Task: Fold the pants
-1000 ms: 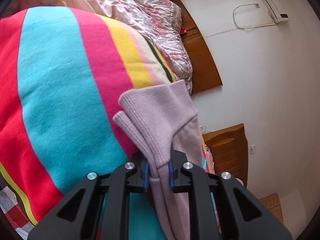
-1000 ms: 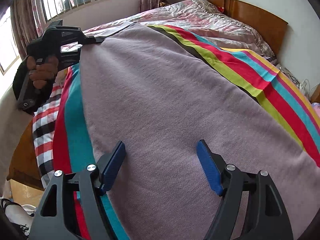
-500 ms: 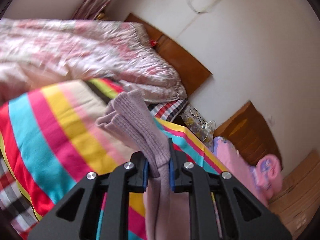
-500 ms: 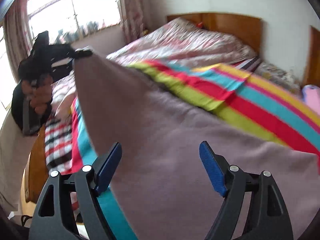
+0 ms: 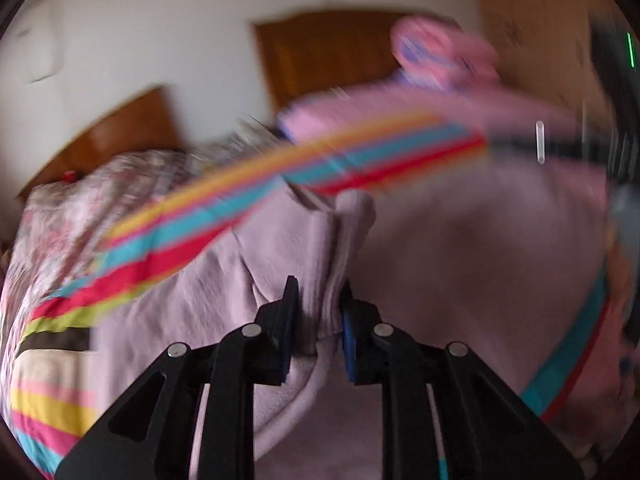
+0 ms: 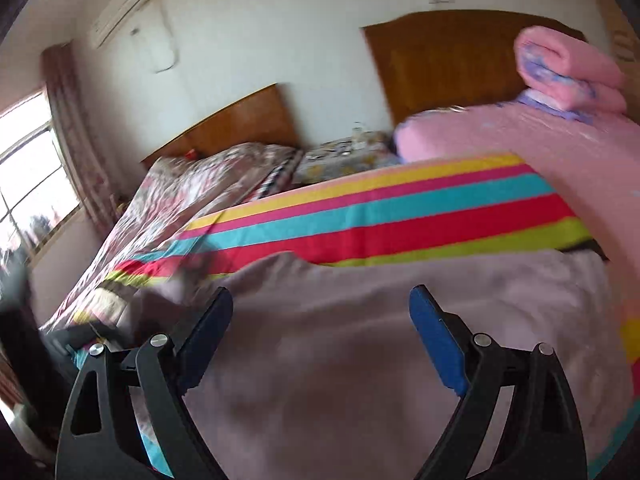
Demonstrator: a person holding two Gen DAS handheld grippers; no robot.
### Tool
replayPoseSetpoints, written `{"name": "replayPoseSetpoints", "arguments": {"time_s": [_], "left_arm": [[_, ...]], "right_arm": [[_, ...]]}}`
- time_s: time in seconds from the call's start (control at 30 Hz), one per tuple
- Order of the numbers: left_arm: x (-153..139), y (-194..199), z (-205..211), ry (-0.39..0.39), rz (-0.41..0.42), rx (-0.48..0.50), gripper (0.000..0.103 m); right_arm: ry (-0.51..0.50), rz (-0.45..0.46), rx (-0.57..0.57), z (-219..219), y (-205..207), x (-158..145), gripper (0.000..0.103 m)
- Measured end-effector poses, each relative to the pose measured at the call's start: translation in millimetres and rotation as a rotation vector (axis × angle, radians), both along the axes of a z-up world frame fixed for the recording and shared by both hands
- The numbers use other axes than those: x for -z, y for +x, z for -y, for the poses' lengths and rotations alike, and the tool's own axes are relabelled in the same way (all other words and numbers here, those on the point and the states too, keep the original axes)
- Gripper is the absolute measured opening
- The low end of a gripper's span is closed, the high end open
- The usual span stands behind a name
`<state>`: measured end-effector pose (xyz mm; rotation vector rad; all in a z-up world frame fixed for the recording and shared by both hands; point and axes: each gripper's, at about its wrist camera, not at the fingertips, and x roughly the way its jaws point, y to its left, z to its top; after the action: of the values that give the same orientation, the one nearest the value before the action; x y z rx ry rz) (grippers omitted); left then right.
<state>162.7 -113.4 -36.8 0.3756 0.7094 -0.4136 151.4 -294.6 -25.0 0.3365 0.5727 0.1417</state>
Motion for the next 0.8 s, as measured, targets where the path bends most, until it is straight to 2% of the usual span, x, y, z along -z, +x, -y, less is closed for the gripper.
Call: {"name": "replayPoseSetpoints", "arguments": {"time_s": [0.03, 0.07, 0.1, 0.13, 0.23, 0.3, 0.37, 0.43, 0.5, 0.6, 0.7, 0.8], "left_arm": [[27.7, 1.0, 18.6, 0.060, -0.064, 0.054, 0.025], [37.3, -3.3, 27.7, 0.097, -0.046, 0.071, 0.032], [38.6, -11.3, 33.8, 0.121, 0.008, 0.091, 0.047], [36.9, -15.7, 36.8, 0.126, 0.019, 0.127, 0.061], [11.2, -30.2, 26.9, 0.030, 0.063, 0.207, 0.077], [-12.1, -34.1, -0.6, -0.062, 0.086, 0.186, 0.079], [-27.8, -28.4, -39.3, -0.141, 0.089, 0.087, 0.083], [-37.1, -21.7, -81.1, -0.184, 0.098, -0.049, 0.084], [-38.6, -19.9, -132.2, -0.192, 0.113, -0.216, 0.085], [-35.3, -22.2, -187.5, -0.198, 0.101, -0.375, 0.085], [-21.5, -39.9, -220.2, -0.178, 0.066, -0.433, 0.086], [-2.4, -44.0, -230.9, -0.175, 0.020, -0.423, 0.087]], "right_arm": [[0.002, -0.006, 0.011, 4.5, -2.6, 1.9, 0.087], [0.002, -0.012, 0.020, 9.6, -7.5, 4.5, 0.087], [0.003, -0.017, 0.021, 13.7, -8.3, 6.5, 0.087], [0.006, -0.022, 0.021, 16.9, -12.1, 8.3, 0.087], [0.025, -0.043, 0.000, 12.4, -16.8, 18.6, 0.087], [0.021, -0.056, -0.037, -0.4, -19.3, 25.3, 0.087], [0.041, -0.074, -0.110, -21.6, -17.3, 31.0, 0.083], [0.058, -0.086, -0.178, -43.7, -17.3, 34.4, 0.077], [0.095, -0.114, -0.269, -69.0, -17.3, 41.0, 0.076], [0.158, -0.201, -0.340, -94.9, -14.1, 56.6, 0.075], [0.187, -0.266, -0.345, -106.0, -6.7, 68.1, 0.073], [0.198, -0.295, -0.329, -110.5, 5.1, 71.6, 0.070]]}}
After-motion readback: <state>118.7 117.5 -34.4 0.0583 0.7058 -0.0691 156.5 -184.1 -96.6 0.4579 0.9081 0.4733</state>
